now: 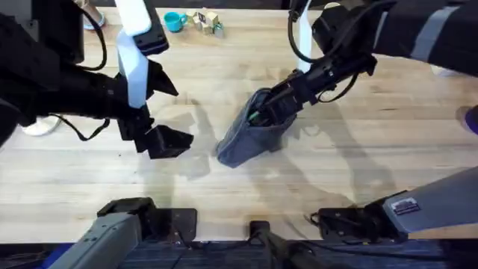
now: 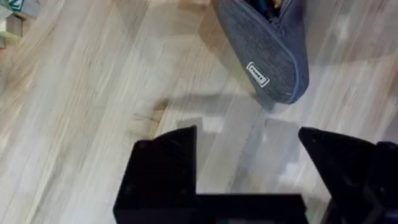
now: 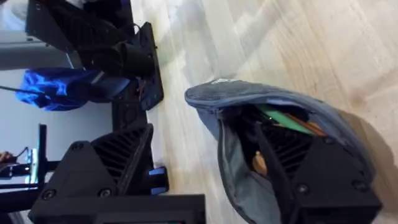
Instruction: Unzip the bag, pick up the pens from the table one at a time and place them inside, then zip the bag closed.
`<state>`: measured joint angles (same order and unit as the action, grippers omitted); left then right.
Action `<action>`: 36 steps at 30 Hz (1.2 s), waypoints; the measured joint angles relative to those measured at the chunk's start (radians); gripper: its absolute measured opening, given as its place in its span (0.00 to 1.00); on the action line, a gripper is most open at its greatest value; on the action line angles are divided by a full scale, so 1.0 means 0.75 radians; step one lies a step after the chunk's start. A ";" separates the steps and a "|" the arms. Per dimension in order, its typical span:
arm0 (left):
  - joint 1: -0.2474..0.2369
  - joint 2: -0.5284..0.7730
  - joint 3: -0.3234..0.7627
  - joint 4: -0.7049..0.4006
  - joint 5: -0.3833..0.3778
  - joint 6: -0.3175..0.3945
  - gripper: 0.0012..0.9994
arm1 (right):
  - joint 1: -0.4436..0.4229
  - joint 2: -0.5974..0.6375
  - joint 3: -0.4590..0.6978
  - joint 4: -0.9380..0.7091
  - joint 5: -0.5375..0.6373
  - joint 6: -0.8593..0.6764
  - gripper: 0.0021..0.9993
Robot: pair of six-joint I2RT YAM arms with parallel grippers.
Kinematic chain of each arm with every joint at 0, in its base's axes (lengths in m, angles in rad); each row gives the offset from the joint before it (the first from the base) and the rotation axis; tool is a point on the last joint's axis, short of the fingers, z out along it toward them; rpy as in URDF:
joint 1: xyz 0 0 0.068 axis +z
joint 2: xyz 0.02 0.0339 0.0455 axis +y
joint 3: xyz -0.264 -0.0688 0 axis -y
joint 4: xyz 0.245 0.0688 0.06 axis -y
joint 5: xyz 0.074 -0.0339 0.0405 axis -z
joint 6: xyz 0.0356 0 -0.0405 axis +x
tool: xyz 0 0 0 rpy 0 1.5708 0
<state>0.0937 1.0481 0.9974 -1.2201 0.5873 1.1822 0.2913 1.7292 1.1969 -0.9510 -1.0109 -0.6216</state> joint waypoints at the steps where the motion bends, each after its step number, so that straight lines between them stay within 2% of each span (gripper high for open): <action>1: 0.000 0.000 0.000 0.000 0.000 0.000 0.99 | 0.000 0.000 0.000 0.010 0.001 -0.001 1.00; 5: 0.000 0.000 0.000 0.000 0.000 0.000 0.99 | 0.017 0.000 0.001 0.021 0.030 -0.005 1.00; 11: 0.000 0.000 0.000 0.000 0.000 0.000 0.99 | 0.114 0.008 0.001 0.071 0.072 -0.010 1.00; 19: 0.000 0.000 0.000 0.000 0.000 0.000 0.99 | 0.184 0.087 0.001 0.151 0.130 0.029 1.00; 26: 0.000 0.000 0.000 0.000 0.000 0.000 0.99 | 0.198 0.091 0.001 0.177 0.132 0.065 1.00; 36: 0.000 0.000 0.000 0.001 0.000 0.000 0.99 | 0.320 0.095 0.001 0.153 0.140 0.091 1.00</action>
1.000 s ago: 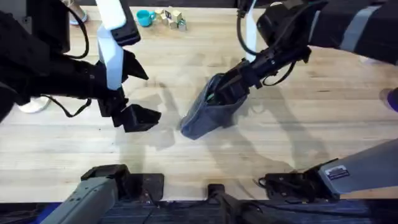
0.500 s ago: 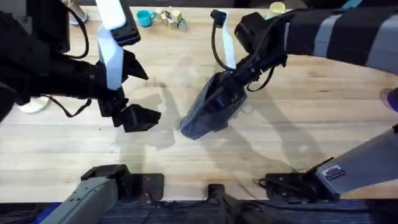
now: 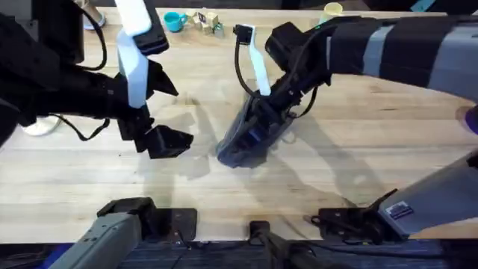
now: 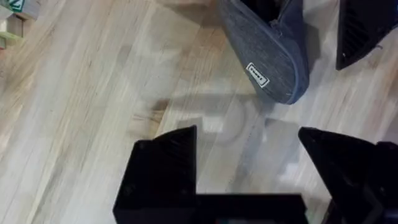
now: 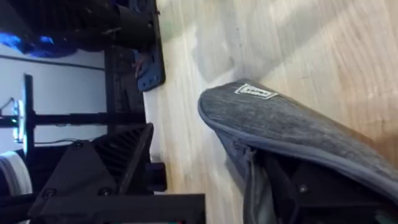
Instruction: Unzip the bag, pick up the pens from the table one at a time and place them inside, then zip the bag closed.
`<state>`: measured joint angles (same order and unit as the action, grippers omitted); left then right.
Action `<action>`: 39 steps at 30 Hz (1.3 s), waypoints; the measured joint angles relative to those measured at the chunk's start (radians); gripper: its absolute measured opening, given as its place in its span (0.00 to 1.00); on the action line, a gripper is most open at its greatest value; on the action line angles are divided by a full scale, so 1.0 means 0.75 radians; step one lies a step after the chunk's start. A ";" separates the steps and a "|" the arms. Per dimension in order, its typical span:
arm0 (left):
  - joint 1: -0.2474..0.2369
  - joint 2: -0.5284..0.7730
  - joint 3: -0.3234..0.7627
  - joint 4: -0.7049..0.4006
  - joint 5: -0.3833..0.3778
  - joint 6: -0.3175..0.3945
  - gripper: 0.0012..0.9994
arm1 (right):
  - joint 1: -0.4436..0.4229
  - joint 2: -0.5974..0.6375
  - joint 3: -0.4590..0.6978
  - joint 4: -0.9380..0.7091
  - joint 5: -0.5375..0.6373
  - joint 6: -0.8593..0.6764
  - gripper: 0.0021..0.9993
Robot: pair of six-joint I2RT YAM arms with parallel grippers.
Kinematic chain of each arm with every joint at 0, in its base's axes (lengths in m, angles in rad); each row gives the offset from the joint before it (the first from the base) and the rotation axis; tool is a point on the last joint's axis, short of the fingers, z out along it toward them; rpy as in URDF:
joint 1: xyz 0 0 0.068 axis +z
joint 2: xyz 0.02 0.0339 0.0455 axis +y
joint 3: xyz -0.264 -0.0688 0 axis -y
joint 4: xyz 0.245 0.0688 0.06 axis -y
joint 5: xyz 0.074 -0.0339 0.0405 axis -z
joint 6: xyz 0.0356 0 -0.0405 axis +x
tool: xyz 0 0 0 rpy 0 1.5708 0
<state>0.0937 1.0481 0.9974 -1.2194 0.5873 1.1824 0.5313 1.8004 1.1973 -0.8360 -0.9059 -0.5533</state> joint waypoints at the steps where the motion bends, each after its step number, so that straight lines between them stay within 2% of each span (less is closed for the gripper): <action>1: 0.000 0.000 0.000 0.000 0.000 0.000 0.99 | 0.002 0.000 0.000 -0.003 -0.001 0.000 1.00; 16: 0.000 0.000 0.000 0.006 -0.001 0.000 0.99 | -0.096 0.000 0.000 -0.108 -0.209 0.009 1.00; 31: 0.000 0.000 0.000 0.006 -0.001 0.000 0.99 | -0.102 -0.010 0.000 -0.174 -0.228 -0.006 1.00; 39: 0.000 0.000 0.000 0.006 -0.001 0.000 0.99 | -0.133 -0.134 0.000 -0.200 -0.158 -0.006 1.00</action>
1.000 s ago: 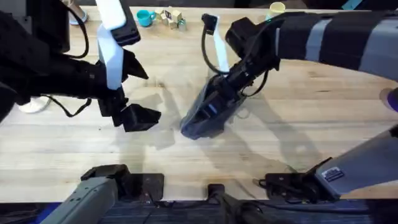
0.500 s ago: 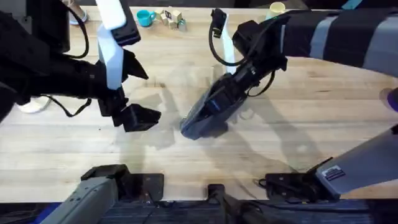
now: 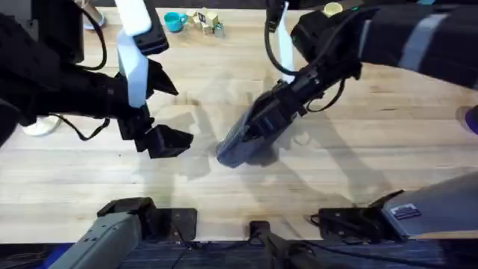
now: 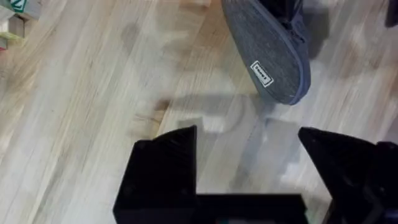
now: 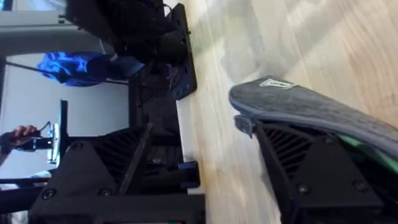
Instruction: Unzip the bag, pick up the pens from the table one at a time and place them inside, then zip the bag closed.
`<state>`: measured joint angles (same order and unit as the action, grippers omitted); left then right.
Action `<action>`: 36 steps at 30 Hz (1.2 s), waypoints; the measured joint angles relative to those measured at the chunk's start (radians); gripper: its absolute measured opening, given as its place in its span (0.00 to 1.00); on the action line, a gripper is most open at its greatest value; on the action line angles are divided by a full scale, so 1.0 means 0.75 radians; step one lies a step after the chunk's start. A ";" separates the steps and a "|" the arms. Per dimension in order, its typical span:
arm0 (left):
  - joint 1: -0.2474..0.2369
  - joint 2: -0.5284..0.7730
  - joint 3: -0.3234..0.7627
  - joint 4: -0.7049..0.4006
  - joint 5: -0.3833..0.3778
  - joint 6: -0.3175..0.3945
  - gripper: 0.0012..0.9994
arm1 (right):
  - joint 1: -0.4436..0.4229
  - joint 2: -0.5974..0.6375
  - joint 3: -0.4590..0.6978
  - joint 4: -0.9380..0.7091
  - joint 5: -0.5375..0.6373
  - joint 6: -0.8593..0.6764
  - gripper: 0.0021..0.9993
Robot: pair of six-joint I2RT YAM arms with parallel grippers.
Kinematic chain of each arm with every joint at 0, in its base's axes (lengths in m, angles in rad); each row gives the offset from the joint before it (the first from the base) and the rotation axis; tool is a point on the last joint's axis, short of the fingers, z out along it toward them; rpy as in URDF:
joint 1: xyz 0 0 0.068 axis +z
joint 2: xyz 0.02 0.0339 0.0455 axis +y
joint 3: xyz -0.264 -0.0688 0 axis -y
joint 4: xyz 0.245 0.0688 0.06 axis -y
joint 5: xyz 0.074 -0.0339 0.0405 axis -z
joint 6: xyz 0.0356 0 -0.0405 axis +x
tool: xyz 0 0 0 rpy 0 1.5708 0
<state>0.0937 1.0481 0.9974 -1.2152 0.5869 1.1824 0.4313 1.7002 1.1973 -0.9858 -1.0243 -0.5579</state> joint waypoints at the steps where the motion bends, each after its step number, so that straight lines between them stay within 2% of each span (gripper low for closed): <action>1: 0.000 0.000 0.000 0.000 -0.001 0.000 0.99 | 0.000 -0.019 0.000 -0.006 0.005 -0.001 1.00; 13: 0.000 0.000 0.000 0.000 -0.001 0.000 0.99 | 0.001 -0.224 0.001 -0.073 0.066 0.006 1.00; 25: 0.000 0.000 0.000 0.003 -0.001 0.000 0.99 | 0.001 -0.500 0.001 -0.078 0.492 0.109 1.00; 36: 0.000 0.000 0.000 -0.014 -0.001 0.000 0.99 | 0.028 -0.867 0.001 -0.177 0.851 0.216 1.00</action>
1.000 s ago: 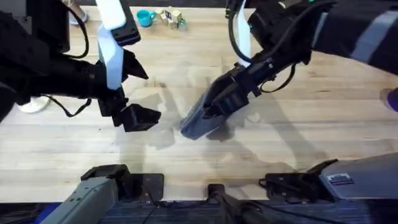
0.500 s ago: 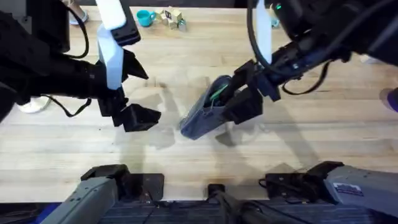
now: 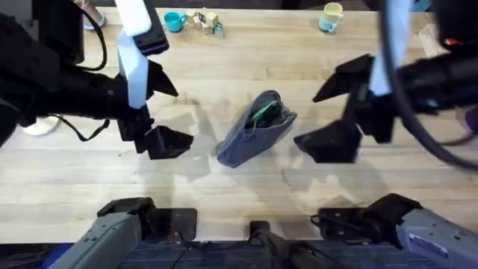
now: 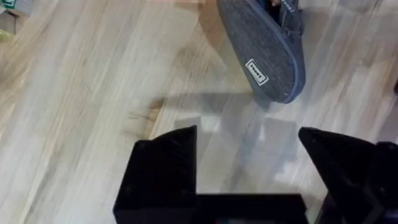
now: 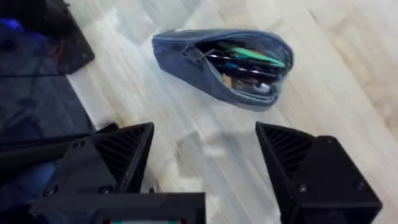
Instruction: Unzip the bag, pick up the pens from the table one at a time and place them inside, then zip the bag closed.
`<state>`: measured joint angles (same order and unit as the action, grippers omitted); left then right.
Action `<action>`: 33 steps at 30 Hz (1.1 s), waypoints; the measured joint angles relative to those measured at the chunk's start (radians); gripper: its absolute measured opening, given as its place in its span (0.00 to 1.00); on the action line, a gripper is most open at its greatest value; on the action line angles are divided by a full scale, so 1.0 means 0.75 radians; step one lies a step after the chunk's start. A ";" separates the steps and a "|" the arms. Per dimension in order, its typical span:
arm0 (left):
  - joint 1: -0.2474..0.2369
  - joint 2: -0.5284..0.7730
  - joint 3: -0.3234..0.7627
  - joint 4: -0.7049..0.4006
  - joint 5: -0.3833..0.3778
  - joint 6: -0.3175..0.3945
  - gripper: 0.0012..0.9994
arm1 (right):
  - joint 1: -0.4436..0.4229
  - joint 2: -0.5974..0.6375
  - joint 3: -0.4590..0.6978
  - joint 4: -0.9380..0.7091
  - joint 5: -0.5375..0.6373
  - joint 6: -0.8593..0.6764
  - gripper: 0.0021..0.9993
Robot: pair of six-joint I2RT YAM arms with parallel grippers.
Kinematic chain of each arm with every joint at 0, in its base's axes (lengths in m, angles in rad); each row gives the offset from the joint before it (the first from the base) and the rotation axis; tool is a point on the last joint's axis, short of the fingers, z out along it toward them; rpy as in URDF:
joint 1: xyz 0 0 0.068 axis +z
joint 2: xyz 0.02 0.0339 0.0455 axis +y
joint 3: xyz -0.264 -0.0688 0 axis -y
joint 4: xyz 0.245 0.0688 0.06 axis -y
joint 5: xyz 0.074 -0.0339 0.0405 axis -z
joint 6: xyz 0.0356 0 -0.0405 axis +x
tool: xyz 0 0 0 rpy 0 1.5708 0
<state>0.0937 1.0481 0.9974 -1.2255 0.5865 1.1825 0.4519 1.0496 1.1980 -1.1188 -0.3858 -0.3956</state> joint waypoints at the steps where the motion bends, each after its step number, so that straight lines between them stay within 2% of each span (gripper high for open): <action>1: 0.000 0.000 0.000 -0.007 0.001 0.000 0.99 | 0.009 -0.031 0.000 -0.011 0.023 0.005 1.00; 6: 0.000 0.000 0.000 -0.036 0.013 0.018 1.00 | 0.047 -0.147 0.000 -0.033 0.125 0.058 1.00; 13: 0.001 0.000 -0.077 -0.057 0.138 0.186 1.00 | 0.094 -0.178 0.000 -0.059 0.186 0.137 1.00; 18: 0.001 0.000 -0.179 -0.021 0.225 0.297 1.00 | 0.181 -0.178 0.000 -0.062 0.221 0.154 1.00; 22: 0.001 0.000 -0.216 0.010 0.253 0.333 1.00 | 0.296 -0.178 -0.020 -0.036 0.325 0.159 1.00; 33: 0.001 0.000 -0.218 0.029 0.275 0.352 0.99 | 0.708 -0.156 -0.253 0.243 0.687 0.160 1.00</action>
<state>0.0944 1.0481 0.8341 -1.2037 0.7929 1.4464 0.9831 0.9330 1.0080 -0.9367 0.1297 -0.2760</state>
